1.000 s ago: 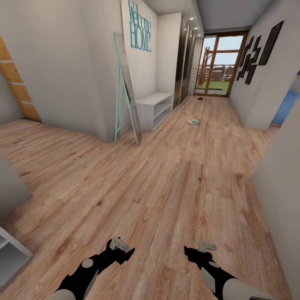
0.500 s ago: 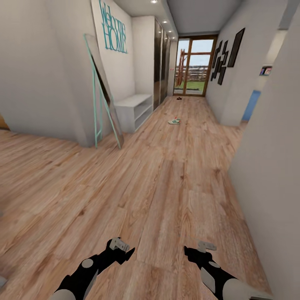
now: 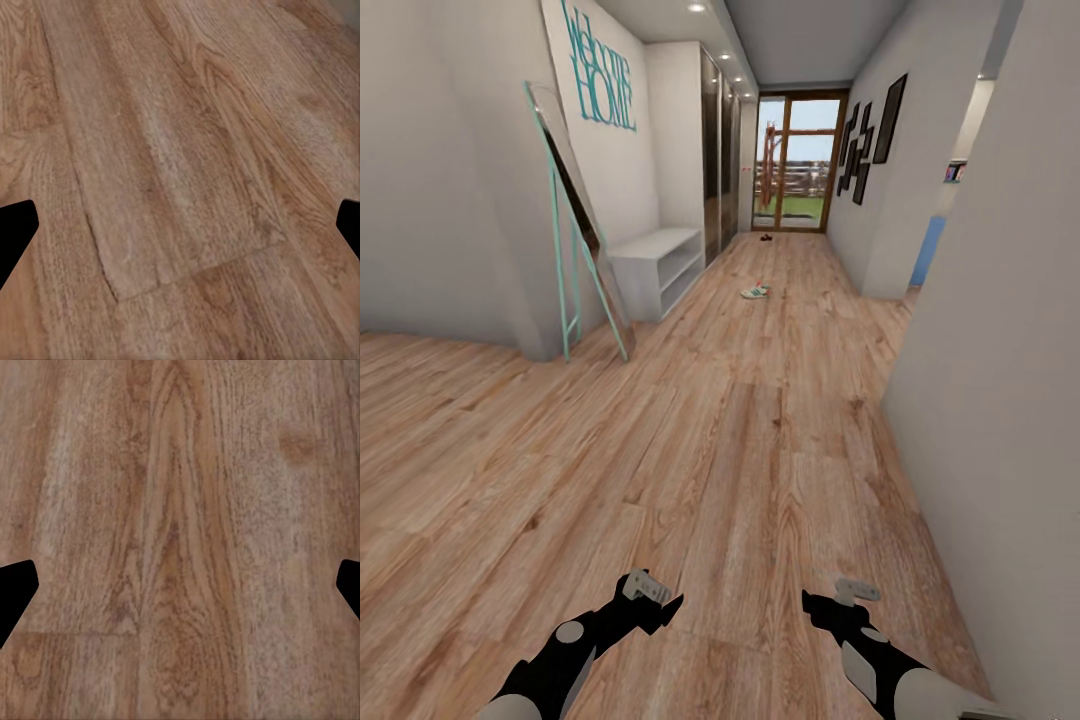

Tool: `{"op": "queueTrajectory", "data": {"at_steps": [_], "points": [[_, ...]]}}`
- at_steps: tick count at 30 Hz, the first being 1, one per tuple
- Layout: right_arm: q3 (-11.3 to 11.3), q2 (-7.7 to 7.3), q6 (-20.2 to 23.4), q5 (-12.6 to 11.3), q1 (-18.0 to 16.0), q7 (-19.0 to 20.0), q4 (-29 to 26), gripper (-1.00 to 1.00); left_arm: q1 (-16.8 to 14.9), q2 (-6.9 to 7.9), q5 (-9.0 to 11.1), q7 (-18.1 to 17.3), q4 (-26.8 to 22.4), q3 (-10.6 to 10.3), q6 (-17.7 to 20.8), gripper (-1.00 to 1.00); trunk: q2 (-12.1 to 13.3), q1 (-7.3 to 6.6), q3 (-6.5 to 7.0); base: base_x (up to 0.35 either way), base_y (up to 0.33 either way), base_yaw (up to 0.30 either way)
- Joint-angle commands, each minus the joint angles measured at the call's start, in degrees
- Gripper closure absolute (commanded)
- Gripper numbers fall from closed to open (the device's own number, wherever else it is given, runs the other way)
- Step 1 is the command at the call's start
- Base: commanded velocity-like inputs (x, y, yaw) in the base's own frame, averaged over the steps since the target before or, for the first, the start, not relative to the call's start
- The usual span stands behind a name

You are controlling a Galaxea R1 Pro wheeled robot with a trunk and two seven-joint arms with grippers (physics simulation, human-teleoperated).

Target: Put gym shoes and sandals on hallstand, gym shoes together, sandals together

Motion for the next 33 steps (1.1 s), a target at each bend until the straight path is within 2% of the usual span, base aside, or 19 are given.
{"op": "queueTrajectory", "data": {"at_steps": [1,15,29,33], "points": [[-0.1,0.02,-0.2,-0.5,0.0,0.0,0.0,-1.00,0.0,-0.06,-0.6,-0.3,0.0,0.5,-0.3,-1.00,-0.4,0.22,-0.23,0.000,0.000,-0.009],[0.0,0.02,-0.2,-0.5,0.0,0.0,0.1,-1.00,0.0,-0.06,-0.6,-0.2,0.0,0.5,-0.3,-1.00,-6.1,3.29,-1.68,0.000,0.000,-0.001],[0.0,0.02,-0.2,-0.5,0.0,0.0,0.1,-1.00,0.0,-0.08,-0.5,-0.2,0.0,0.4,-0.3,-1.00,-6.1,3.29,-0.39,0.000,0.000,0.000],[0.0,0.02,-0.2,-0.5,0.0,0.0,0.1,-1.00,0.0,-0.17,-0.4,1.0,0.0,0.4,-0.3,-1.00,-6.1,3.29,-0.02,0.004,0.000,0.000]]}}
